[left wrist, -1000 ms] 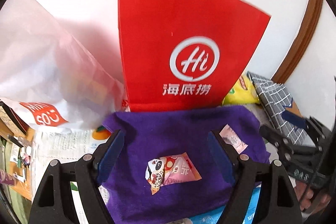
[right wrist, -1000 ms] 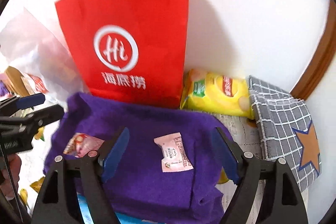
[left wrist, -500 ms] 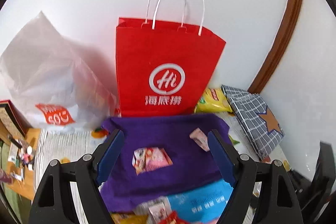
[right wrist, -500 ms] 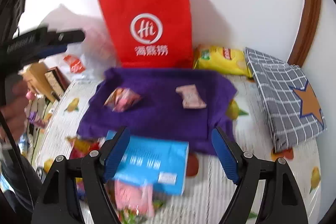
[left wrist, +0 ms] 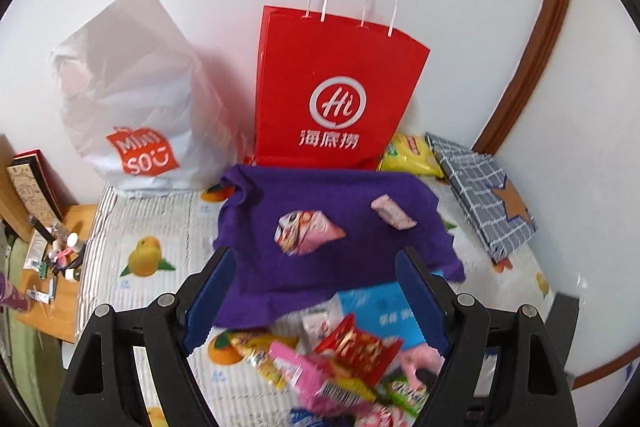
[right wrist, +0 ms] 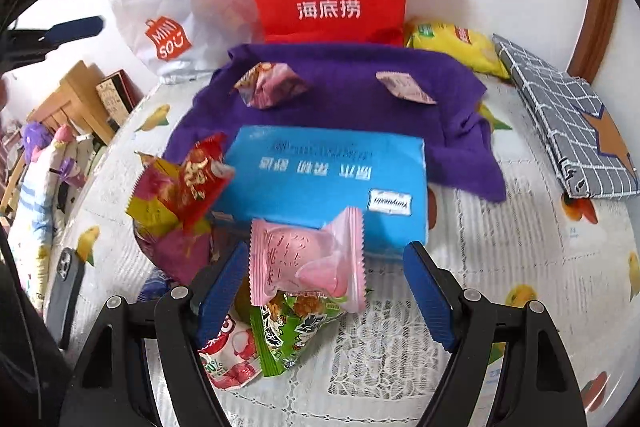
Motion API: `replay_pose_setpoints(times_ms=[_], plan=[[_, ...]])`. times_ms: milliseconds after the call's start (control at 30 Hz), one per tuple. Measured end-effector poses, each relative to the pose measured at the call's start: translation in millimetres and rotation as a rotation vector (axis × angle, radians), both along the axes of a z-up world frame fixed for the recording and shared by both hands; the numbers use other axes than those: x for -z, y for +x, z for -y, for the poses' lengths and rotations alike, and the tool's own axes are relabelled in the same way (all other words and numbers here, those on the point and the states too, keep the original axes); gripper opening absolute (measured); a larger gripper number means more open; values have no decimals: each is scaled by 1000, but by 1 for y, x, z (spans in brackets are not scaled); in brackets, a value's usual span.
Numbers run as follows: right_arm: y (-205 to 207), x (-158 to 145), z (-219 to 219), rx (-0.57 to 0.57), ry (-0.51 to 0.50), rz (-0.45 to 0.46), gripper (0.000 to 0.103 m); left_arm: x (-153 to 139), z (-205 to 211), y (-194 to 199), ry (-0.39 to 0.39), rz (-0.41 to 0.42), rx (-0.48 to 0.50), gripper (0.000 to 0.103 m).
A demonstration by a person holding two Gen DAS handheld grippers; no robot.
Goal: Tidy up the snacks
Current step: 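Lift both open grippers away from the towel toward the remaining snacks, then grasp the pink peach-print candy packet with the right gripper while the left grasps the red snack bag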
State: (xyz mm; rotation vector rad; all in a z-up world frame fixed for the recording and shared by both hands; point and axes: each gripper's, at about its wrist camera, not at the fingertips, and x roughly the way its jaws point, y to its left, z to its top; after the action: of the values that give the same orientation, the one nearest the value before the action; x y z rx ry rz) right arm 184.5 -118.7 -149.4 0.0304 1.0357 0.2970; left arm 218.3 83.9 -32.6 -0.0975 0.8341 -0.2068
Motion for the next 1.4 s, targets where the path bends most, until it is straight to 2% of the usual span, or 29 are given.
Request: replay_pose_setpoints(times_ms=[133, 200, 267, 333, 833, 1033, 1200, 1233, 1300, 1333, 1400], plan=[[4, 10, -6, -1, -9, -15, 79, 16, -7, -13, 11, -24, -3, 81], [5, 13, -8, -2, -18, -21, 68, 26, -11, -16, 13, -45, -10, 81], [6, 17, -9, -15, -4, -36, 49, 35, -14, -19, 10, -63, -12, 81], [6, 20, -8, -15, 11, -49, 42, 44, -14, -22, 8, -78, -2, 81], [-6, 18, 8, -27, 60, 13, 34, 80, 45, -26, 79, -104, 195, 81], [-17, 10, 18, -32, 67, 70, 33, 100, 65, -20, 125, -128, 224, 81], [-19, 14, 28, -16, 76, 73, 33, 115, 74, -17, 171, -139, 222, 80], [-20, 14, 29, -13, 81, 73, 32, 116, 74, -17, 169, -142, 226, 78], [-23, 14, 34, -7, 89, 79, 32, 118, 73, -17, 154, -145, 238, 65], [-24, 14, 36, -5, 93, 79, 32, 118, 73, -18, 155, -143, 237, 55], [-28, 13, 40, -4, 97, 83, 32, 117, 70, -19, 165, -134, 236, 48]])
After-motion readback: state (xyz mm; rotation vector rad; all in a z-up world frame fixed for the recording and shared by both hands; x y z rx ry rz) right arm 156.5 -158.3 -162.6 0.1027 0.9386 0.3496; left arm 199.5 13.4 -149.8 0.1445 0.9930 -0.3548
